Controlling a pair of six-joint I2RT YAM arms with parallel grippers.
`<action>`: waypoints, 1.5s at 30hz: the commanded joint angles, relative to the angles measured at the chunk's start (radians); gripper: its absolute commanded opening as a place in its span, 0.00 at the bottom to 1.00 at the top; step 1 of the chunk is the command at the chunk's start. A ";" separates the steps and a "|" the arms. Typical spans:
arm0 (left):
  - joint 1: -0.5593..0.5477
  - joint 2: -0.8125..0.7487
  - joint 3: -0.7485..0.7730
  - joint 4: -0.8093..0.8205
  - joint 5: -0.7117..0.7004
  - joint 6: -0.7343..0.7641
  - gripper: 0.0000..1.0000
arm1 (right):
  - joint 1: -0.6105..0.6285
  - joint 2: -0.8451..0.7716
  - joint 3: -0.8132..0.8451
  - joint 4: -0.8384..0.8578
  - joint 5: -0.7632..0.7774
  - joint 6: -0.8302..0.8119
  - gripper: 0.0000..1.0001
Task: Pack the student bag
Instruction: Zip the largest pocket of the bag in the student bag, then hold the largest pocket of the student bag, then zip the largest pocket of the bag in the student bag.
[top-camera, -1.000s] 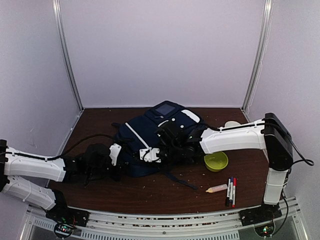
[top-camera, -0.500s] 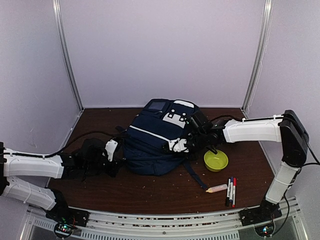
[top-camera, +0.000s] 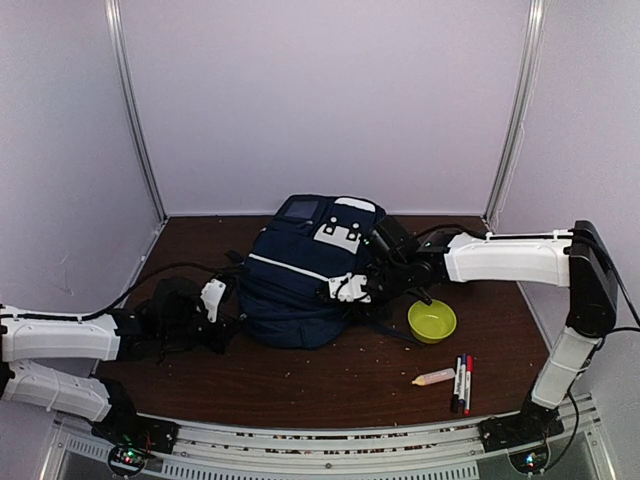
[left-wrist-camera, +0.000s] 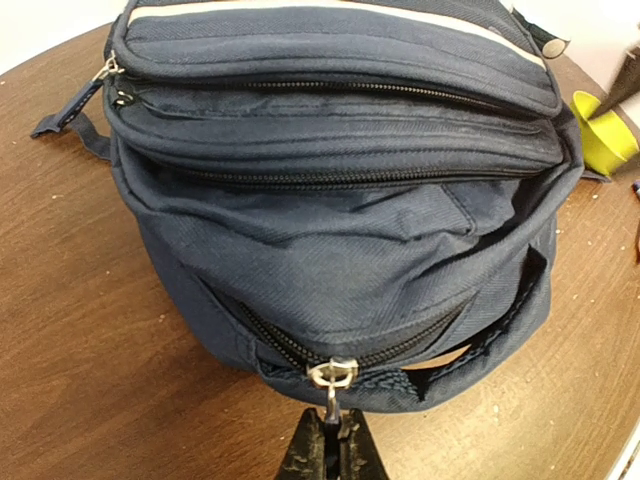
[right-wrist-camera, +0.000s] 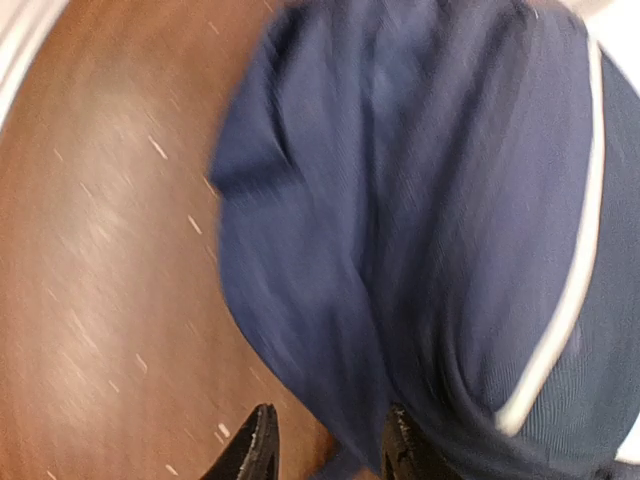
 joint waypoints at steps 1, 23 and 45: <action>0.003 0.006 -0.004 0.072 0.039 -0.021 0.00 | 0.089 0.047 0.103 0.011 -0.010 0.093 0.36; 0.003 -0.037 -0.029 0.111 0.041 -0.059 0.00 | 0.191 0.370 0.410 0.048 0.052 0.217 0.34; 0.050 0.219 0.067 0.041 -0.020 -0.017 0.00 | 0.194 0.008 0.020 -0.078 0.034 0.041 0.00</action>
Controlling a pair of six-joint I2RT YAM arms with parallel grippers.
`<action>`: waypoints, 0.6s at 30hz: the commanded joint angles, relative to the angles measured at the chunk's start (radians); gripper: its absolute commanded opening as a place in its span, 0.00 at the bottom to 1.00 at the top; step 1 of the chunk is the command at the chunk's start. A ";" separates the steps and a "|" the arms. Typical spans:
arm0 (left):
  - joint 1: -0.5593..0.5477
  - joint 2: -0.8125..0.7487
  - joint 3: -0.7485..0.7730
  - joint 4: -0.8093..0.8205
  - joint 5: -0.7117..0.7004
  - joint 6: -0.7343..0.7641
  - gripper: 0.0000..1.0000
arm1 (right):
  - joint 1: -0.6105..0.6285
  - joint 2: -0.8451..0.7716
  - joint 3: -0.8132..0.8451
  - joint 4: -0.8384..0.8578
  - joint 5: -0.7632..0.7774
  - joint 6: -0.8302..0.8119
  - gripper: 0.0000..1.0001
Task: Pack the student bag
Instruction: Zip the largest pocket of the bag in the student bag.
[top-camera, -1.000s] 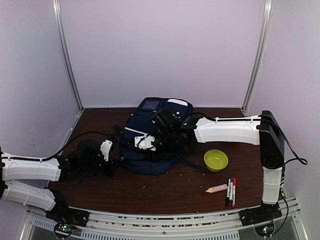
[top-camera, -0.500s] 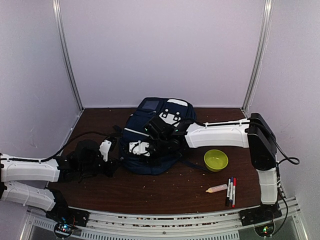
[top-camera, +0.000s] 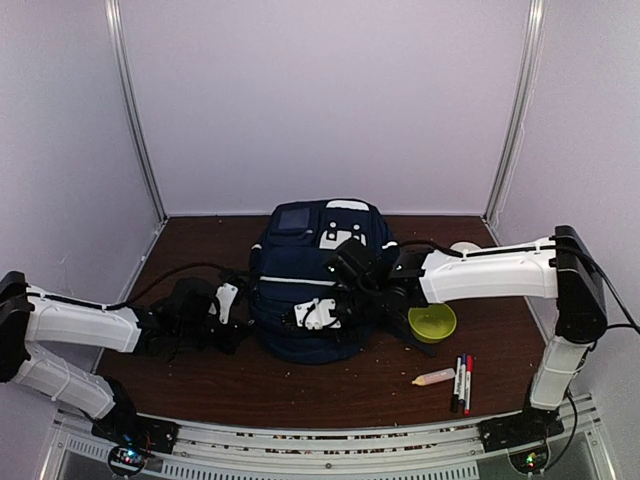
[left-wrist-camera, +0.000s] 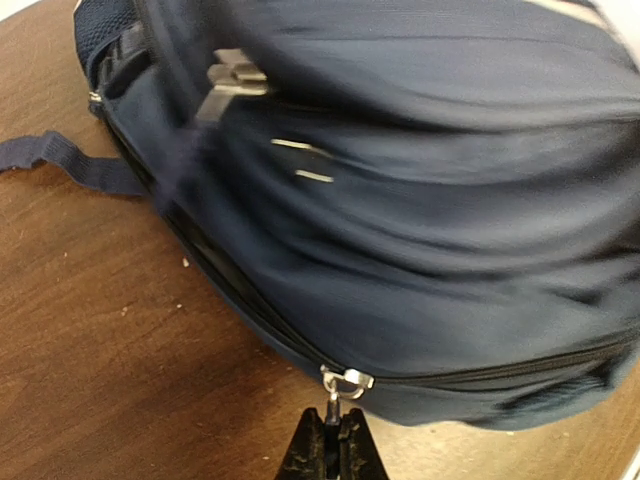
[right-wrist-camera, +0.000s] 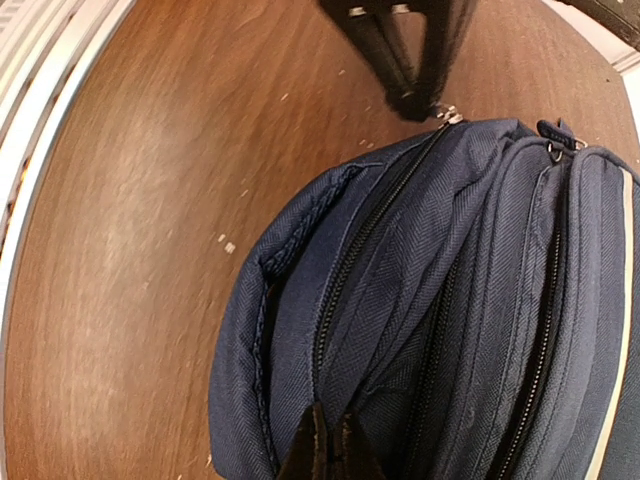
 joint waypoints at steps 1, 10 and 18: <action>0.042 0.051 0.038 -0.025 -0.044 0.028 0.00 | 0.007 -0.083 -0.065 -0.118 -0.001 -0.047 0.00; 0.155 0.137 0.101 0.002 -0.009 0.083 0.00 | -0.011 -0.122 -0.121 -0.184 -0.010 -0.108 0.00; 0.235 0.323 0.231 0.092 0.034 0.092 0.00 | -0.026 -0.123 -0.129 -0.189 -0.024 -0.108 0.00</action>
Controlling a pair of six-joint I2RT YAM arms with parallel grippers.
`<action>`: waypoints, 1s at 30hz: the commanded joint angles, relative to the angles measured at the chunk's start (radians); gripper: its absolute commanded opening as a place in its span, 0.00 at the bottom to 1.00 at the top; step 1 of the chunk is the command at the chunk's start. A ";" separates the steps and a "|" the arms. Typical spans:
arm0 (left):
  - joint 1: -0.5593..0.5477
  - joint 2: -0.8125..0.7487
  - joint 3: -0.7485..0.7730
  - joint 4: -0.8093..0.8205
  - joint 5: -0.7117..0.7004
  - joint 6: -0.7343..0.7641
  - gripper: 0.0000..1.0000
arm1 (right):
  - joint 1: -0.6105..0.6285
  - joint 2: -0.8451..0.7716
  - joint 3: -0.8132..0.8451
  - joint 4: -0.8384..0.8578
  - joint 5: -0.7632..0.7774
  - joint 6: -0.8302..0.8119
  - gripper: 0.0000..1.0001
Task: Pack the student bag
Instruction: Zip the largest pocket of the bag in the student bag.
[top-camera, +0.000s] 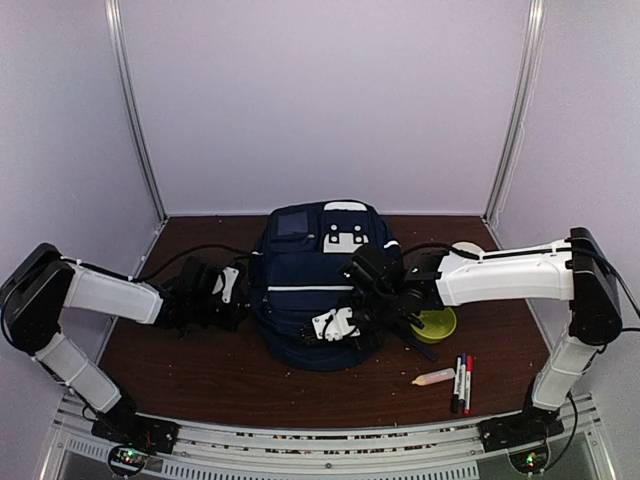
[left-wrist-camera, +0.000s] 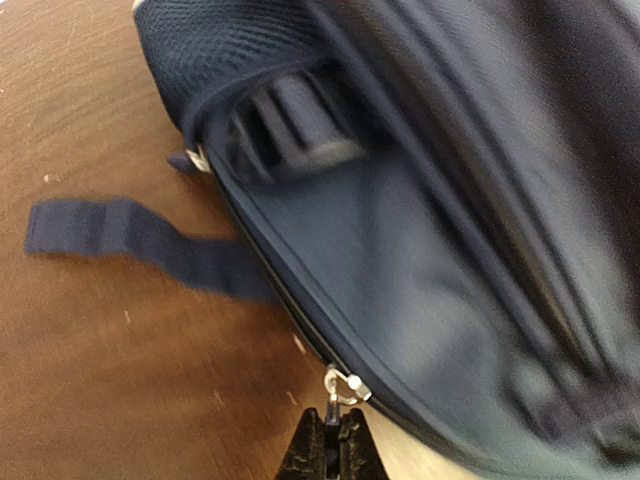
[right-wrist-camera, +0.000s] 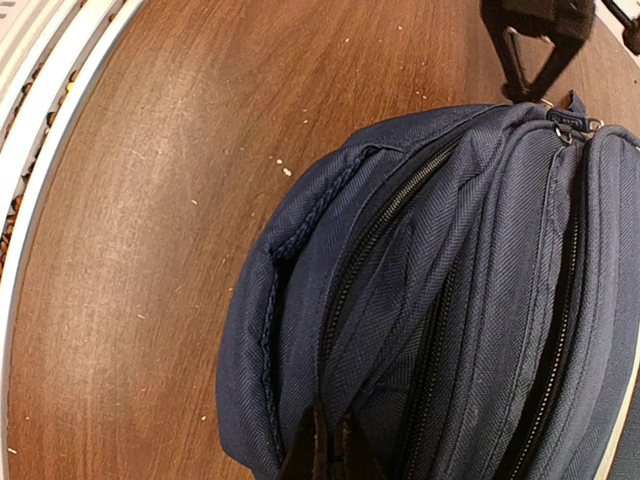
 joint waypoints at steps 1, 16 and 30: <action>0.060 0.099 0.103 0.078 -0.013 0.008 0.00 | -0.008 -0.033 -0.018 -0.123 -0.023 -0.001 0.00; 0.111 0.146 0.139 0.146 0.150 -0.004 0.07 | -0.035 -0.028 -0.002 -0.107 -0.044 0.061 0.13; 0.120 -0.171 0.118 -0.113 -0.047 0.062 0.74 | -0.263 -0.191 0.009 -0.309 -0.209 0.097 0.38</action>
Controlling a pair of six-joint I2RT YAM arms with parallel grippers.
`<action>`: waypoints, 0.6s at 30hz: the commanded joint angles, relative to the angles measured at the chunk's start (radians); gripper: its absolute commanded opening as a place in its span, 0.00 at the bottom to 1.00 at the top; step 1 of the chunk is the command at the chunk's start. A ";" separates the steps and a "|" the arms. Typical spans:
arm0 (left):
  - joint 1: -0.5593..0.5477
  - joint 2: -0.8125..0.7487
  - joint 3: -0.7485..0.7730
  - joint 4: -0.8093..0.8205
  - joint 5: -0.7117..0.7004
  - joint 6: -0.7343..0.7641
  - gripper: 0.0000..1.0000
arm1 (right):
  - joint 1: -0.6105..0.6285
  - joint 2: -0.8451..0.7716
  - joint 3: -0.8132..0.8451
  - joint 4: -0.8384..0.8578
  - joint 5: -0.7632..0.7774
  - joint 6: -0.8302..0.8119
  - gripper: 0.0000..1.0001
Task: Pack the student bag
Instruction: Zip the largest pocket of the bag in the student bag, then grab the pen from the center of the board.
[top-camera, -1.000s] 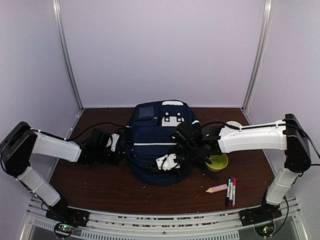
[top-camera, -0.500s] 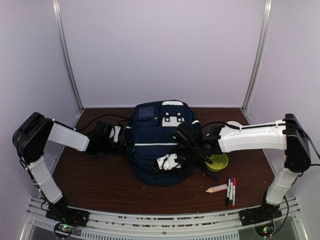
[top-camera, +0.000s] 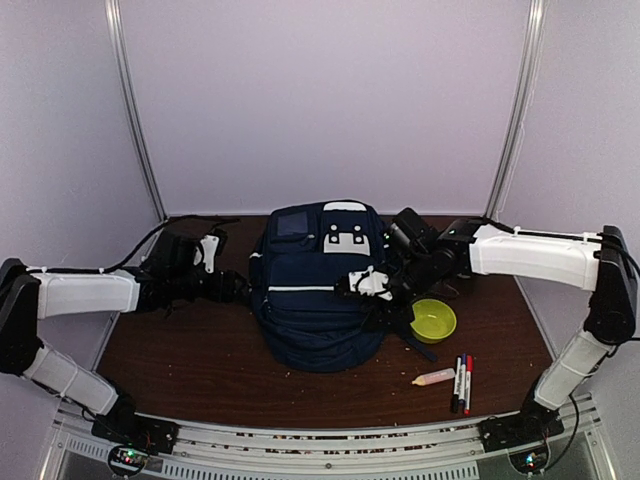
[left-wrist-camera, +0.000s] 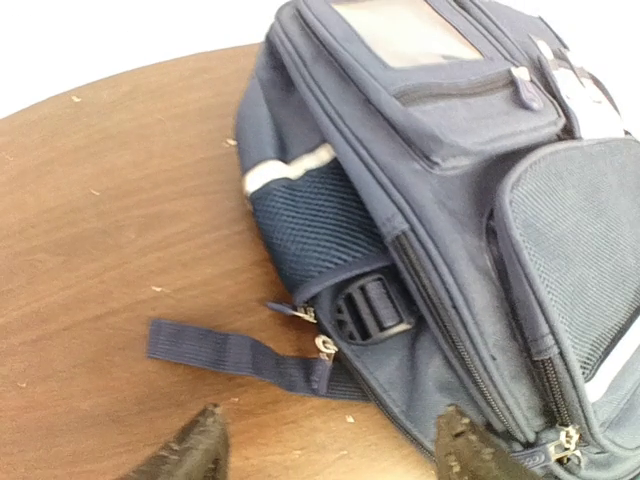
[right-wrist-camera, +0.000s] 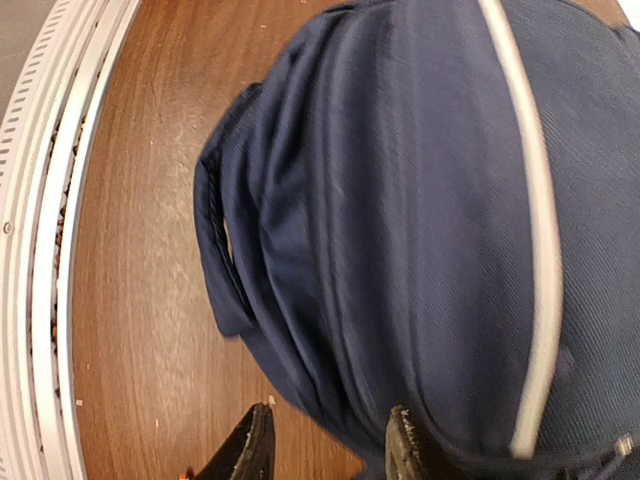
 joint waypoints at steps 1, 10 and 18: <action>0.018 -0.037 0.046 -0.066 -0.079 0.019 0.76 | -0.057 -0.103 -0.026 -0.152 -0.028 -0.062 0.38; 0.024 -0.108 0.160 -0.090 -0.080 0.117 0.77 | -0.072 -0.248 -0.241 -0.357 0.092 -0.227 0.37; 0.024 -0.114 0.283 -0.192 -0.030 0.188 0.74 | -0.072 -0.228 -0.373 -0.328 0.172 -0.245 0.39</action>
